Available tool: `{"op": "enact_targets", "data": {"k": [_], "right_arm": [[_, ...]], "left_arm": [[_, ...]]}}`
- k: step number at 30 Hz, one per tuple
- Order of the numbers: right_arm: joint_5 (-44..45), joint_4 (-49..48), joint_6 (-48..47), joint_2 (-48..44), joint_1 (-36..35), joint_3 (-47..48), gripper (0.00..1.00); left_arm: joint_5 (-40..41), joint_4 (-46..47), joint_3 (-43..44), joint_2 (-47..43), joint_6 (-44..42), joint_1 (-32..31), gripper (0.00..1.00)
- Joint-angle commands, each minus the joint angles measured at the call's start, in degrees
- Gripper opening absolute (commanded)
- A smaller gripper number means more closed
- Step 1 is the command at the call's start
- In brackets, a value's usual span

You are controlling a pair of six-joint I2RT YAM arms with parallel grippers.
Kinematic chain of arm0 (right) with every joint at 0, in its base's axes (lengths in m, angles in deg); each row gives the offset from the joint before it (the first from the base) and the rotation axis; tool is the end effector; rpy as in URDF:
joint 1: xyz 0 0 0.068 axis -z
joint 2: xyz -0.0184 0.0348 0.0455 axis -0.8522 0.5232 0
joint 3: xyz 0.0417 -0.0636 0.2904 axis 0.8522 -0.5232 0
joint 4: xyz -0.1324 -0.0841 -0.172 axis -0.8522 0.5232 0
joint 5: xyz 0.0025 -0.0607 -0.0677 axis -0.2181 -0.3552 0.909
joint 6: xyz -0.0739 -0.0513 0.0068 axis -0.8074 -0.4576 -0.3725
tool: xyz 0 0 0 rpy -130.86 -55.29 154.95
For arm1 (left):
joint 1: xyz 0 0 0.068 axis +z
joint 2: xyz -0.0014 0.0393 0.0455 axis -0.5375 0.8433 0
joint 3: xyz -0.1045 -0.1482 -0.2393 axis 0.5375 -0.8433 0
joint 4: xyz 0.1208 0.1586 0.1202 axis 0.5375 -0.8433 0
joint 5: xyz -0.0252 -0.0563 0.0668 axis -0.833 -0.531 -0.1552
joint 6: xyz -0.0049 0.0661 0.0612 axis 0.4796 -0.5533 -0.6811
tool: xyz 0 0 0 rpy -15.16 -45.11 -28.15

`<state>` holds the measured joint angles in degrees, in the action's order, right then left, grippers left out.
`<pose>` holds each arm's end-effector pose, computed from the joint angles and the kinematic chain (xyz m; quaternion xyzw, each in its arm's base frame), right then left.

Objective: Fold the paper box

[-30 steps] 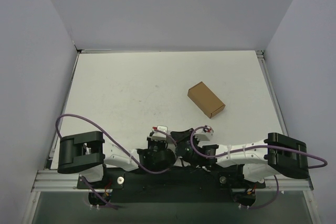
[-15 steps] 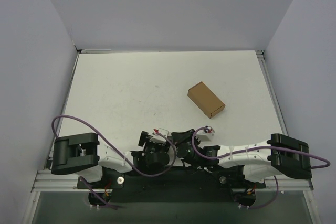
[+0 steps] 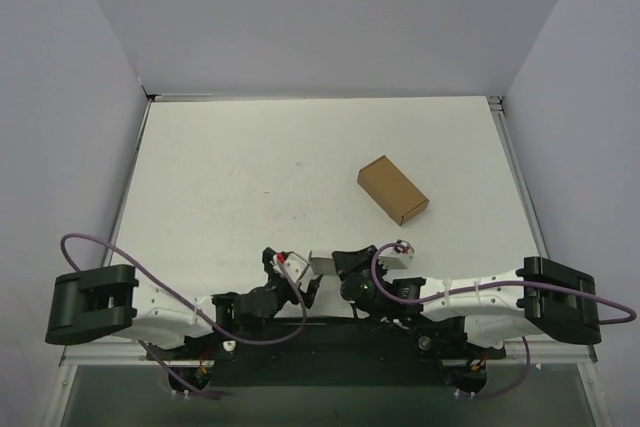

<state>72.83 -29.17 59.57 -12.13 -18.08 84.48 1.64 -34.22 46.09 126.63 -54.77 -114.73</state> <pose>0.1095 0.2076 0.2063 0.3474 0.7418 0.4488 0.3573 0.0865 -0.1904 0.1912 0.2414 0.7300 -0.1630 0.6182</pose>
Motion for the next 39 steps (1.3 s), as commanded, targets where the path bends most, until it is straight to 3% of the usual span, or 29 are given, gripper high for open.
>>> {"op": "enact_targets", "data": {"k": [1, 4, 7, 13, 25, 35, 39], "right_arm": [[2.08, 8.68, -3.14, 0.30, 0.24, -2.22, 0.00], [1.99, 8.42, -3.66, 0.48, 0.16, -2.04, 0.00], [1.82, 8.15, -3.66, 0.74, 0.16, -2.04, 0.00], [1.46, 7.80, -4.19, 1.00, 0.16, -1.95, 0.00], [0.67, 7.54, -3.84, 1.88, 0.16, -2.04, 0.00], [-0.12, 7.45, -4.10, 2.50, 0.16, -1.95, 0.00], [-0.29, 7.54, -3.93, 2.67, 0.16, -2.04, 0.00]], "left_arm": [[-13.67, -7.31, 3.32, -12.05, 3.90, 2.84, 0.97], [-18.69, -18.67, 7.10, -18.73, 12.95, 8.20, 0.97], [-23.96, -22.23, 7.02, -23.83, 18.50, 13.65, 0.97], [-32.66, -30.22, 8.77, -23.50, 30.28, 23.14, 0.97], [-36.54, -23.91, 7.38, -15.85, 33.72, 28.07, 0.96], [-38.12, -17.32, 6.41, -10.84, 34.95, 30.01, 0.88], [-39.26, -15.21, 5.53, -8.65, 35.56, 30.10, 0.79]]}}
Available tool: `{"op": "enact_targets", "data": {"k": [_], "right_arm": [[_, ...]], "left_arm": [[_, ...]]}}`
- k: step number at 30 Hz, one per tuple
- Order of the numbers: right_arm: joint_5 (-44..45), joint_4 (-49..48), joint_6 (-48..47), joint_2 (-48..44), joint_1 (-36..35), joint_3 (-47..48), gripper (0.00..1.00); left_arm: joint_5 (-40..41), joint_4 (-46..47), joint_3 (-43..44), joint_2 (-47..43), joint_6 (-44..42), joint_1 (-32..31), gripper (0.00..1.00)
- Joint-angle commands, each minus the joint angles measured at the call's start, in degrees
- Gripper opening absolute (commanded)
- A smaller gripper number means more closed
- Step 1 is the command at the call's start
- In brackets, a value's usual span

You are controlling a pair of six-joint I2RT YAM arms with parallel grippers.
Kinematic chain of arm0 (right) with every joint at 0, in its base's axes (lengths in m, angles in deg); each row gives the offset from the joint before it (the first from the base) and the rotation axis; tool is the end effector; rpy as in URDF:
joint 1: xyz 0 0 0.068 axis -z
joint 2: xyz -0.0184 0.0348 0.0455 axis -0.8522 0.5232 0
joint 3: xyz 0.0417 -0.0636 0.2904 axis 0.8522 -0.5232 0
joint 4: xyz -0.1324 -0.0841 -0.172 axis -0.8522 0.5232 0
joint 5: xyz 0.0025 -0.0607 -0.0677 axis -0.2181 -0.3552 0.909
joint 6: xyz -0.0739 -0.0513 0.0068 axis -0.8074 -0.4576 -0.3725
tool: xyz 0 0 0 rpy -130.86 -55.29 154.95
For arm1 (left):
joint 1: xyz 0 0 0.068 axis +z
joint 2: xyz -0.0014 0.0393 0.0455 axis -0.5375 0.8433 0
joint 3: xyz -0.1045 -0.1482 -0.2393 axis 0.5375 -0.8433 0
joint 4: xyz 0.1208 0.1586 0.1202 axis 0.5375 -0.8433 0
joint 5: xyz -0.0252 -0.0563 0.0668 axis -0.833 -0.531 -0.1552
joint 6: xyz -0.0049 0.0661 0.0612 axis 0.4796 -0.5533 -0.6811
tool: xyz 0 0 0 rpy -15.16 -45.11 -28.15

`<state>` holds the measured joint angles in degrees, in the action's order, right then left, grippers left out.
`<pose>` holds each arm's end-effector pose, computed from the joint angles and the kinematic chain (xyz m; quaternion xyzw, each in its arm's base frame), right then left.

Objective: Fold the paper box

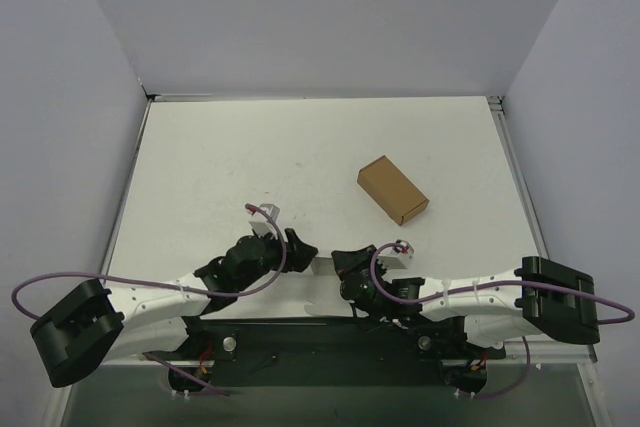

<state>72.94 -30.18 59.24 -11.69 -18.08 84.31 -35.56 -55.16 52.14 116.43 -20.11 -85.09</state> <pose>0.1099 0.2087 0.2059 0.3465 0.7406 0.4504 0.3587 0.1416 -0.1602 0.2001 0.0143 0.8197 -0.3682 0.4385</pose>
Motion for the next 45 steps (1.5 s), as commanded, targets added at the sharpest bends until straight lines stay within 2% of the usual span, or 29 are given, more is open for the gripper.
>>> {"op": "enact_targets", "data": {"k": [1, 6, 11, 17, 23, 26, 27, 28, 30, 31, 33, 34, 38, 41, 45], "right_arm": [[-0.40, 8.45, -3.51, 2.24, 0.16, -1.87, 0.00], [-0.58, 8.72, -3.42, 2.59, 0.16, -1.69, 0.00], [-0.75, 9.16, -2.72, 2.68, 0.16, -1.69, 0.00], [-1.02, 10.39, -1.84, 2.68, 0.16, -1.43, 0.00], [-1.11, 11.18, -1.66, 2.41, 0.16, -1.25, 0.08], [-1.02, 11.27, -2.02, 1.80, 0.07, -1.34, 0.08], [-0.93, 11.27, -1.93, 1.62, 0.07, -1.43, 0.08], [-0.84, 11.01, -1.84, 1.54, 0.07, -1.51, 0.05], [-0.32, 11.00, -1.23, 1.10, 0.16, -1.78, 0.04], [-0.14, 11.00, -1.31, 0.83, 0.16, -1.87, 0.04], [0.65, 11.00, -1.57, 0.13, 0.16, -1.87, 0.03], [0.91, 10.92, -2.19, -0.05, 0.16, -1.78, 0.04], [1.44, 10.74, -3.42, -0.75, 0.33, -1.52, 0.03], [1.35, 10.21, -3.86, -0.84, 0.51, -1.51, 0.03], [1.35, 8.98, -3.77, -0.49, 0.68, -1.69, 0.04]], "left_arm": [[-2.24, 5.99, -0.62, 1.83, 0.90, 0.63, 0.77], [-3.99, 8.10, -1.41, 3.50, 1.16, 0.55, 0.61], [-4.96, 10.82, -3.69, 4.90, 1.07, 0.55, 0.51], [-5.40, 11.27, -4.57, 6.49, -0.59, 0.11, 0.46], [-3.74, 7.94, -2.73, 7.63, -3.14, -1.47, 0.42], [-2.59, 6.36, -1.41, 7.02, -4.28, -1.65, 0.42], [-2.33, 6.26, -0.80, 6.23, -4.64, -1.74, 0.44], [-2.15, 6.26, -0.36, 5.62, -5.86, -1.74, 0.53], [-1.71, 5.74, 1.30, 3.68, -7.44, -1.65, 0.64], [-1.36, 5.30, 1.93, 2.89, -9.37, -1.65, 0.74], [-0.66, 3.46, 3.33, 0.08, -11.57, -1.65, 0.80], [-0.22, 2.93, 4.12, -0.88, -13.58, -1.56, 0.87], [-2.57, 3.26, 3.52, -6.94, -19.21, -1.47, 0.93], [-5.65, 2.58, 0.80, -9.76, -23.96, -1.48, 0.94], [-6.11, 2.39, -3.86, -10.83, -25.29, -2.00, 0.93]]}}
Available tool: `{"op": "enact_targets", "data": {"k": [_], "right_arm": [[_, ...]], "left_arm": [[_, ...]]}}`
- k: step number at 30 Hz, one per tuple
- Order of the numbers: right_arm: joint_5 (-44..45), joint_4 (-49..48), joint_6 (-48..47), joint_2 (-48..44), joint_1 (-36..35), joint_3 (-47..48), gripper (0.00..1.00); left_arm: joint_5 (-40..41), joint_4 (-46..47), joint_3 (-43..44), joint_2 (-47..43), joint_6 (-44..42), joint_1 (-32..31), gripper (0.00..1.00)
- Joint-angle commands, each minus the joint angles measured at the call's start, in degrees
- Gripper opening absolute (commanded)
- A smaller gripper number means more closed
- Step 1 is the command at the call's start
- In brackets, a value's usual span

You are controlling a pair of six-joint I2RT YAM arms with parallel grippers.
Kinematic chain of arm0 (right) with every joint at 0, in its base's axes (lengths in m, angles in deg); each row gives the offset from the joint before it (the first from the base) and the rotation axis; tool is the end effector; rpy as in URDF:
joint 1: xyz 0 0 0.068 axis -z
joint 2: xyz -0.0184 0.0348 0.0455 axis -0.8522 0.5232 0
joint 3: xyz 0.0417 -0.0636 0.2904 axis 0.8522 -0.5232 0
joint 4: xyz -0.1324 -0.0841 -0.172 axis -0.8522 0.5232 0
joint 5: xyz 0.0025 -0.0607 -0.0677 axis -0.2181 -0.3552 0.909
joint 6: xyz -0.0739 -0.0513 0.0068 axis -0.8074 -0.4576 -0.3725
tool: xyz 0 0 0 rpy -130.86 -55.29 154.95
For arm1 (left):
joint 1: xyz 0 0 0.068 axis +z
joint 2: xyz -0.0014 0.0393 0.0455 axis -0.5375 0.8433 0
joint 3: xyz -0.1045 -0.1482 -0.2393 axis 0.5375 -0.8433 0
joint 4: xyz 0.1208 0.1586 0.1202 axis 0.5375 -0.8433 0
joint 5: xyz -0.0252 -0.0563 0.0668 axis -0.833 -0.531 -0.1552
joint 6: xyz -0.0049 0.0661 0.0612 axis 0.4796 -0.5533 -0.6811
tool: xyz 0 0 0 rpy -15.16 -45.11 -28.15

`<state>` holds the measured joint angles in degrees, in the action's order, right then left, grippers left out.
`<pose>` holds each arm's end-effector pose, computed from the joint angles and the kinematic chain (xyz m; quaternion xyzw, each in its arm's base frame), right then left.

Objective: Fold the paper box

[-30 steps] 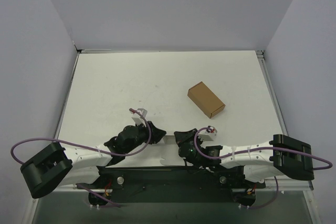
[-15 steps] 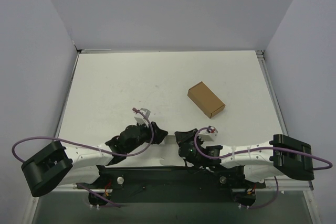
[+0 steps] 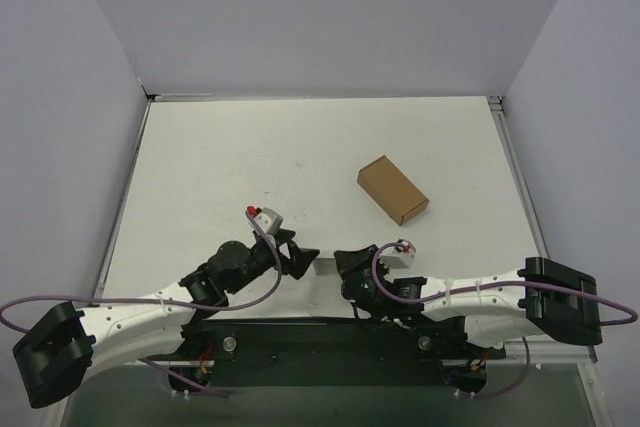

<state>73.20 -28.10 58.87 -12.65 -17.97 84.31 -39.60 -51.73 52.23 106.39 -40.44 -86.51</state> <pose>0.1096 0.2044 0.2054 0.3432 0.7454 0.4405 0.3640 0.1239 -0.1543 0.2420 0.1636 0.7304 -0.3757 0.5464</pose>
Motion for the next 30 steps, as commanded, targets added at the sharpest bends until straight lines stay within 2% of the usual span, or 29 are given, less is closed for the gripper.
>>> {"op": "enact_targets", "data": {"k": [1, 4, 9, 13, 18, 25, 30], "right_arm": [[1.01, 6.82, -3.49, 0.65, 0.57, -1.78, 0.04], [0.83, 6.47, -3.40, 0.91, 0.66, -1.78, 0.04], [0.74, 6.29, -3.67, 0.91, 0.75, -1.78, 0.04], [0.57, 6.20, -3.67, 1.00, 0.75, -1.87, 0.04], [0.57, 5.94, -4.02, 0.83, 0.84, -1.95, 0.05], [0.74, 5.85, -4.46, -0.23, 0.92, -2.66, 0.05], [0.83, 5.76, -4.81, -0.40, 1.01, -2.57, 0.07]], "left_arm": [[-1.45, -0.08, -4.74, -0.62, -4.27, -0.93, 0.93], [2.05, 1.77, -6.50, 0.87, -4.79, -4.17, 0.92], [8.22, 5.19, -5.71, 8.60, -6.02, -9.63, 0.91], [12.34, 11.77, -4.40, 16.24, -4.62, -10.07, 0.89], [12.97, 18.90, -0.71, 25.48, -5.23, -9.90, 0.86], [13.05, 22.69, 1.93, 32.25, -3.92, -9.90, 0.74], [15.77, 23.41, 2.02, 34.01, -1.98, -9.99, 0.57]]}}
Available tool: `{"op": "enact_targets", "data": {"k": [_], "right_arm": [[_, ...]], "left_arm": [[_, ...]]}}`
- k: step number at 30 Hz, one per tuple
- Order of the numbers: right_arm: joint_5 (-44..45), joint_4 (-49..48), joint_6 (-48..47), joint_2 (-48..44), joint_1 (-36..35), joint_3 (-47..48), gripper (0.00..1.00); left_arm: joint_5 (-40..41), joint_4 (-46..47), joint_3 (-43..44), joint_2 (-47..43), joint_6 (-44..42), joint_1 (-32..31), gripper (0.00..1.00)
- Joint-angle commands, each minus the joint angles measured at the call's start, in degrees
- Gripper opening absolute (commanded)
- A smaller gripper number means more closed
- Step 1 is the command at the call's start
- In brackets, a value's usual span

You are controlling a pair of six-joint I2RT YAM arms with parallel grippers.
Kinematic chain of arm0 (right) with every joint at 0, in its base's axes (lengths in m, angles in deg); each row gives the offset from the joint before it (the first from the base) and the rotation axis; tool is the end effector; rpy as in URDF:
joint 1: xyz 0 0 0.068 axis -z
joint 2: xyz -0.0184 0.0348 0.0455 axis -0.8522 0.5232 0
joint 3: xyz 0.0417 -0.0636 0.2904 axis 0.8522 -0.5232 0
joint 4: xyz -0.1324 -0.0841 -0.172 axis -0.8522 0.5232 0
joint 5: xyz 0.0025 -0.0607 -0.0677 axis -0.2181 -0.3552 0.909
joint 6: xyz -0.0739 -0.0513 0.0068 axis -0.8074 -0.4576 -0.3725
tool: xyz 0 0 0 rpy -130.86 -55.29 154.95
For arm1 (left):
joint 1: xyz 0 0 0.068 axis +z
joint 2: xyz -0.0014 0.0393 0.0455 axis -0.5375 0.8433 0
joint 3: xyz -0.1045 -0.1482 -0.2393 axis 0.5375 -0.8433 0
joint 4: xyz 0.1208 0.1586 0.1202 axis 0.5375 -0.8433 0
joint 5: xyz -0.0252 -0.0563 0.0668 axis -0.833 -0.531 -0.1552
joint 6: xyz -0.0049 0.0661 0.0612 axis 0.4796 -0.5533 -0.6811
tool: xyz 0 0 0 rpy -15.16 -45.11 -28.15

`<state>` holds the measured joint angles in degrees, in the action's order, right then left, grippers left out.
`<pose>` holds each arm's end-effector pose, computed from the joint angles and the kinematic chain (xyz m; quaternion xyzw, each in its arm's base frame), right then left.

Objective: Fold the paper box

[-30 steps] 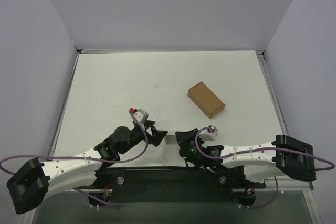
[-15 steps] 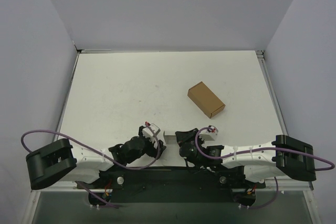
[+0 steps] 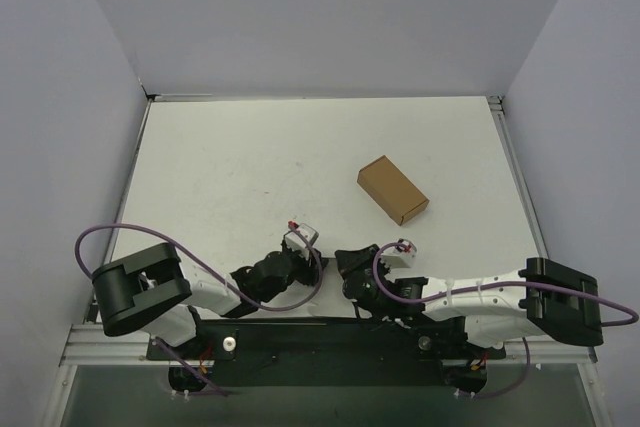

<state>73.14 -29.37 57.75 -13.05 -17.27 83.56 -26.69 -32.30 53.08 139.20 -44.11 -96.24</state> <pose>0.1116 0.2016 0.2053 0.3423 0.7428 0.4412 0.3693 0.1414 -0.2251 0.1757 0.2144 0.7817 -0.2711 0.5191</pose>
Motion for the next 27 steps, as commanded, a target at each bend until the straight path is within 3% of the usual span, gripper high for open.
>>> {"op": "enact_targets", "data": {"k": [1, 4, 7, 11, 13, 19, 23, 27], "right_arm": [[0.89, 7.12, -3.87, -0.18, 0.31, -1.83, 0.07], [0.98, 7.03, -5.01, -0.89, 0.31, -1.74, 0.12], [1.16, 8.51, -7.29, -2.38, 0.14, -1.21, 0.29], [1.07, 11.86, -9.05, -5.36, -0.21, -0.07, 0.57], [-0.33, 11.78, -12.12, -8.17, -0.13, -0.07, 0.64], [-7.61, 11.69, -24.06, -15.38, 0.14, 2.30, 0.70], [-17.80, 12.39, -30.14, -18.29, 6.26, 3.88, 0.70], [-24.76, 18.69, -35.85, -18.56, 11.73, 8.88, 0.70]], "left_arm": [[3.38, 3.18, 1.52, 1.38, 2.30, -0.26, 0.55], [6.28, 0.28, 2.40, 1.64, 3.53, -0.52, 0.47], [9.97, -4.28, 3.45, 0.68, 4.76, -0.61, 0.40], [12.88, -13.93, 5.91, -1.52, 3.81, -0.18, 0.38], [12.62, -17.81, 8.19, -3.10, 1.36, 1.05, 0.35], [9.11, -29.34, 11.62, -8.37, -4.80, 6.50, 0.30], [6.30, -34.52, 11.98, -11.71, -6.92, 10.10, 0.28], [5.59, -33.57, 10.40, -12.86, -7.97, 11.87, 0.28]]}}
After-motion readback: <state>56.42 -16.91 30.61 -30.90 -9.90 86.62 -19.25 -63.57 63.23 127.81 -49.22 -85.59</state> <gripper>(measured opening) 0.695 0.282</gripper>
